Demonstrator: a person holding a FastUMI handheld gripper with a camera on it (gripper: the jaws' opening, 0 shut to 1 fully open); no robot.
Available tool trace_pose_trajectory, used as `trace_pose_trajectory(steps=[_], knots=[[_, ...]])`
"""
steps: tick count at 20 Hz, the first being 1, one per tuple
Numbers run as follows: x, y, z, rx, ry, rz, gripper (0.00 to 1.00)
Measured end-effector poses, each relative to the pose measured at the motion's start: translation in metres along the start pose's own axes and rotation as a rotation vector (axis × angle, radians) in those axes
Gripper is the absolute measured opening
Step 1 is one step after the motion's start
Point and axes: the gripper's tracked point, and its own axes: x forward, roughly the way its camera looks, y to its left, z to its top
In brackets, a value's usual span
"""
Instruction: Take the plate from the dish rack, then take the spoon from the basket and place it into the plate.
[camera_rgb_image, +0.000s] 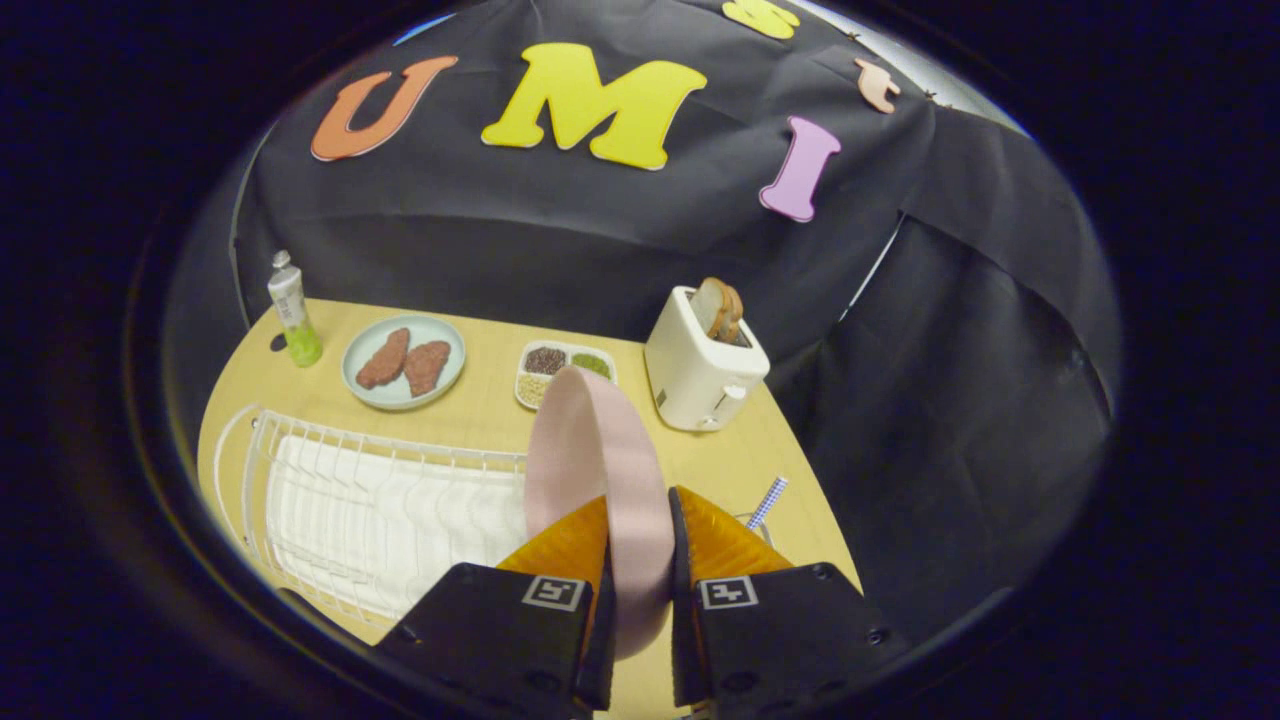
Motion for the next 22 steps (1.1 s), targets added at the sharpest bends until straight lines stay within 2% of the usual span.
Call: trace_pose_trajectory(steps=[4, 9, 13, 16, 22], knots=[[-0.042, 0.0, -0.034, 0.045, -0.01, 0.165, 0.28], [-0.082, 0.006, -0.121, 0.083, -0.012, 0.36, 0.28], [-0.082, 0.038, -0.208, 0.068, 0.098, 0.525, 0.28], [-0.067, 0.051, -0.253, 0.106, 0.199, 0.586, 0.28], [-0.051, 0.047, -0.279, 0.253, 0.274, 0.72, 0.29]])
